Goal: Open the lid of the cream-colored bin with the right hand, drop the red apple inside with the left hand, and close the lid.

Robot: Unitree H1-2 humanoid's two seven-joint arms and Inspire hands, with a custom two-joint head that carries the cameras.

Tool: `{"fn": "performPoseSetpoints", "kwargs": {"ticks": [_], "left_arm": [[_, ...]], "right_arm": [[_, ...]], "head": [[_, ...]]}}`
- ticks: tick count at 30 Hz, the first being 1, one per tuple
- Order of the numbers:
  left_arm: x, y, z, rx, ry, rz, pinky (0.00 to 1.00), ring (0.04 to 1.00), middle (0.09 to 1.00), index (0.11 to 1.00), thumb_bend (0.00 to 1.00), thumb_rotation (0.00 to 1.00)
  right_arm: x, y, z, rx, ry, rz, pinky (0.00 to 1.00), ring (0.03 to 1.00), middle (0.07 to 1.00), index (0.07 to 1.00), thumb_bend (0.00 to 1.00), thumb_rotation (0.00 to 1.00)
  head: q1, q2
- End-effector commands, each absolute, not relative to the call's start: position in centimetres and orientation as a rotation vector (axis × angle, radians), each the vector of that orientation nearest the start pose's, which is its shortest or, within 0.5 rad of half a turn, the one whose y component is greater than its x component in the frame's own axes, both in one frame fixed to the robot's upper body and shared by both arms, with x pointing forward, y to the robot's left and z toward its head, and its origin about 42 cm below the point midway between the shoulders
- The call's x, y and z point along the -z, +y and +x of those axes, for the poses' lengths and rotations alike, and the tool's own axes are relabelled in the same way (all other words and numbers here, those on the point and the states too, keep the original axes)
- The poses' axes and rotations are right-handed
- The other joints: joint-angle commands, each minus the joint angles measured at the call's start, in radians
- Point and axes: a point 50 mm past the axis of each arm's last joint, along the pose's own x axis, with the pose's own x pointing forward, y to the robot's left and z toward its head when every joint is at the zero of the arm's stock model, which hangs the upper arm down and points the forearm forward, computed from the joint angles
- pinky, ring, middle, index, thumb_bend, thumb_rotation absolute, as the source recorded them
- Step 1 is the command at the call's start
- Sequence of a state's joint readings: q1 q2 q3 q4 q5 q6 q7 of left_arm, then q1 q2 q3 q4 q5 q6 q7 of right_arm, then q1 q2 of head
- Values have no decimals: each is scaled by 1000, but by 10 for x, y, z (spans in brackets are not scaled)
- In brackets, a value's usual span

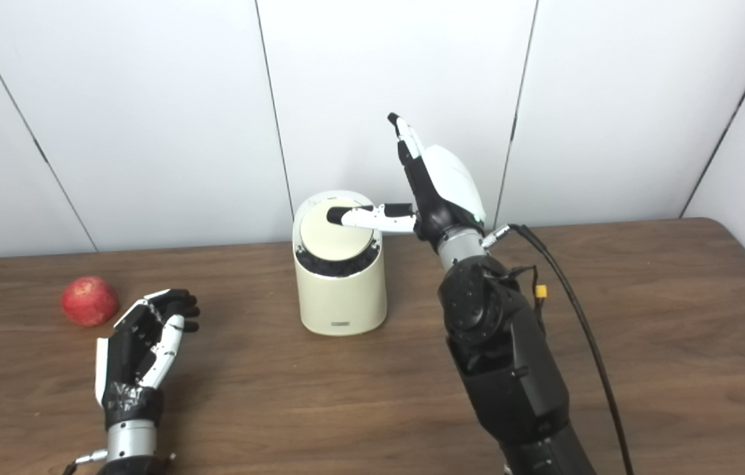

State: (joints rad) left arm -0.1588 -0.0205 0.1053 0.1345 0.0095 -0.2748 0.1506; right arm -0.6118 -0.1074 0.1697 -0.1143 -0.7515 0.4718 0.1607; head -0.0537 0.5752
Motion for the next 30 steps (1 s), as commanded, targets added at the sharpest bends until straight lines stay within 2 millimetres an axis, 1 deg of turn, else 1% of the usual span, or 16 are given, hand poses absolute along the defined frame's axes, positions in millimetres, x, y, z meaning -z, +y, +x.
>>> {"fn": "performPoseSetpoints", "kwargs": {"ticks": [1,5,11,15,17,21,23,27,30], "left_arm": [[-118,218,329,-207,-293,-42,531,603,615,601,275,290],[-119,218,330,-207,-291,-41,541,601,612,595,275,288],[-118,217,330,-209,-291,-47,535,595,608,591,277,264],[-117,217,331,-202,-295,-35,547,601,615,598,286,298],[-117,216,331,-200,-296,-37,533,591,612,594,286,290],[-117,213,331,-197,-291,-36,529,590,613,596,288,278],[-117,212,331,-200,-287,-34,533,593,615,597,289,296],[-118,211,332,-204,-287,-26,539,596,614,595,290,309],[-118,211,332,-201,-287,-28,544,596,614,596,285,317]], "right_arm": [[-327,-155,421,50,-347,-847,813,943,984,997,1000,564],[-319,-155,426,41,-318,-852,809,943,986,999,1000,550],[-311,-156,431,39,-262,-886,893,978,1000,1000,1000,524],[-309,-157,434,47,-259,-910,951,997,1000,1000,981,495],[-307,-159,437,50,-252,-919,963,998,1000,1000,974,495],[-301,-160,440,58,-243,-922,957,988,993,990,972,463],[-300,-161,441,62,-242,-927,951,983,984,980,979,461],[-298,-160,441,70,-238,-939,927,972,969,968,1000,479],[-297,-157,440,71,-240,-950,937,975,971,975,1000,485]], "head": [[0,2],[0,2],[0,2],[2,1],[3,0],[6,0],[7,0],[8,-1],[7,-2]]}}
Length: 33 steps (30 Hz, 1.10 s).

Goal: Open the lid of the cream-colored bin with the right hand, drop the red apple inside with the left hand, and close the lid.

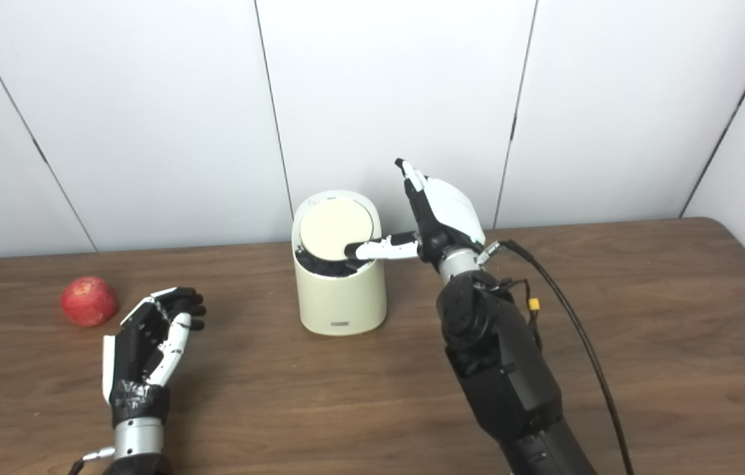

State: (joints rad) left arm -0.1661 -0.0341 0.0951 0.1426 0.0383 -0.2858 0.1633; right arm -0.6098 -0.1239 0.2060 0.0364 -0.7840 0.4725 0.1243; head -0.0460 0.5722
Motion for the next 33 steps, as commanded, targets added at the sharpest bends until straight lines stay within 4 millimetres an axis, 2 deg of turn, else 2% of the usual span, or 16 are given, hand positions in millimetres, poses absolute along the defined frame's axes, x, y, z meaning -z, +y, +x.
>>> {"fn": "performPoseSetpoints", "kwargs": {"ticks": [1,5,9,12,20,33], "left_arm": [[-118,211,332,-201,-287,-29,549,597,615,597,288,317],[-118,211,332,-198,-287,-31,552,604,621,602,293,327],[-119,210,332,-201,-280,-32,550,606,621,601,288,314],[-119,209,332,-201,-278,-35,559,611,623,602,293,320],[-119,209,332,-197,-282,-30,548,606,620,601,286,327],[-120,205,331,-201,-273,-32,546,602,616,598,284,314]], "right_arm": [[-297,-156,440,71,-241,-953,944,978,974,977,1000,492],[-300,-152,439,63,-250,-956,961,990,984,983,1000,540],[-304,-149,439,52,-253,-932,977,1000,997,991,995,541],[-308,-148,439,49,-256,-942,968,1000,998,989,988,586],[-311,-149,440,58,-260,-939,945,988,989,974,977,631],[-315,-143,443,59,-257,-960,952,987,984,980,955,651]], "head": [[-1,2],[-1,1],[-2,1],[-2,2],[-4,1],[1,4]]}}
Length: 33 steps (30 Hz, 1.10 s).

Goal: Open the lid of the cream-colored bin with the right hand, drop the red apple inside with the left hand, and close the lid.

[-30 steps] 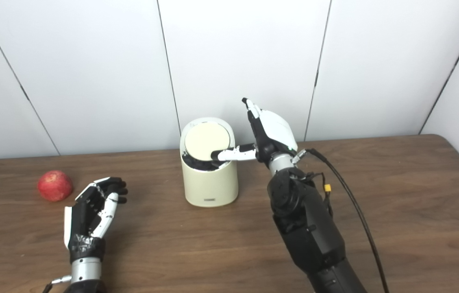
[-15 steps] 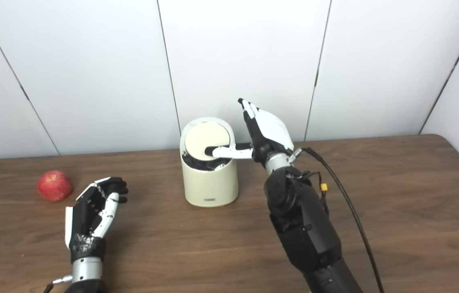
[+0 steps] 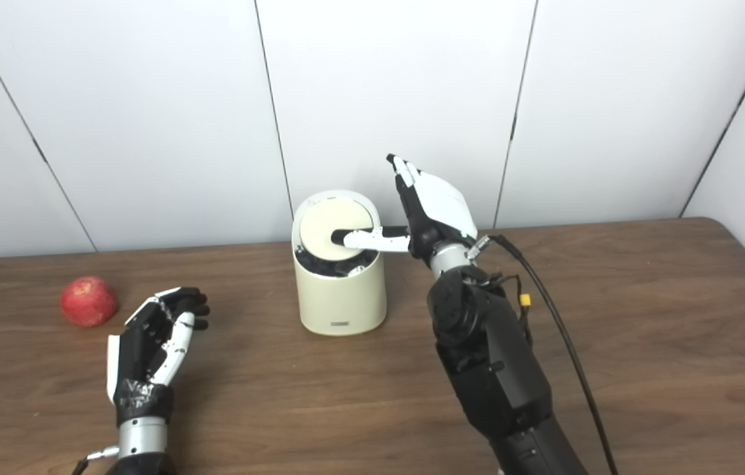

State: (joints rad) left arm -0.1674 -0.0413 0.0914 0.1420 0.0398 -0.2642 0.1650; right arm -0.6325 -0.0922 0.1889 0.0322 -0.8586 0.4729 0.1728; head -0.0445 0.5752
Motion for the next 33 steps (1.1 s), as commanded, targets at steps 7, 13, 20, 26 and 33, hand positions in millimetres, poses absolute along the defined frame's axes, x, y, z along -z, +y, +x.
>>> {"fn": "performPoseSetpoints", "kwargs": {"ticks": [7,13,20,26,33], "left_arm": [[-123,203,329,-203,-268,-35,552,602,617,598,295,323],[-124,201,330,-209,-270,-31,558,601,617,598,299,330],[-125,200,329,-211,-271,-33,556,599,620,601,296,360],[-125,201,330,-210,-276,-41,556,598,619,600,303,357],[-126,199,331,-214,-276,-41,545,594,616,597,298,358]], "right_arm": [[-313,-142,451,60,-236,-979,958,988,988,980,941,560],[-310,-139,453,59,-225,-999,949,989,986,969,977,519],[-307,-137,456,63,-198,-1052,948,991,990,972,982,382],[-304,-137,455,71,-195,-1072,948,991,990,972,974,256],[-303,-138,454,82,-202,-1075,946,993,991,980,966,234]], "head": [[5,6],[9,7],[9,10],[8,11],[7,9]]}}
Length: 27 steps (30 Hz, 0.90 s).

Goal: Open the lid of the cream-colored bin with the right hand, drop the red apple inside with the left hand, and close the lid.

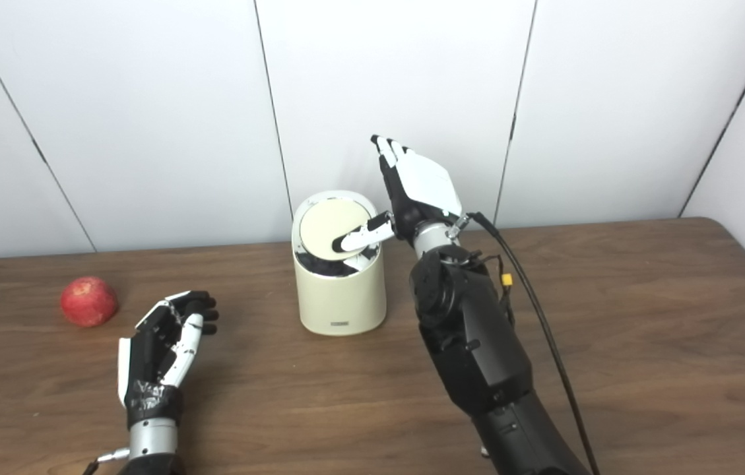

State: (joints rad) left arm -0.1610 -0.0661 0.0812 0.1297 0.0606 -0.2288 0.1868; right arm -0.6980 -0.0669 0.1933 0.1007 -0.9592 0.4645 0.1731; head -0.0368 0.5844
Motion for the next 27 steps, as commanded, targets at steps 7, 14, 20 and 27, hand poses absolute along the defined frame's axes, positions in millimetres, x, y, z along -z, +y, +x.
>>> {"fn": "performPoseSetpoints", "kwargs": {"ticks": [7,14,20,27], "left_arm": [[-125,200,332,-211,-281,-48,550,596,616,598,302,344],[-125,200,333,-212,-285,-50,546,595,616,598,292,327],[-125,201,333,-212,-274,-45,558,604,618,599,300,334],[-125,200,331,-212,-280,-46,541,596,614,597,294,321]], "right_arm": [[-306,-142,449,68,-211,-960,968,998,995,977,903,522],[-312,-147,447,35,-204,-854,826,935,968,986,874,923],[-313,-150,446,28,-203,-830,707,865,921,964,907,939],[-314,-164,430,31,-249,-750,786,922,965,981,922,975]], "head": [[-3,0],[-7,-4],[-8,-5],[0,-2]]}}
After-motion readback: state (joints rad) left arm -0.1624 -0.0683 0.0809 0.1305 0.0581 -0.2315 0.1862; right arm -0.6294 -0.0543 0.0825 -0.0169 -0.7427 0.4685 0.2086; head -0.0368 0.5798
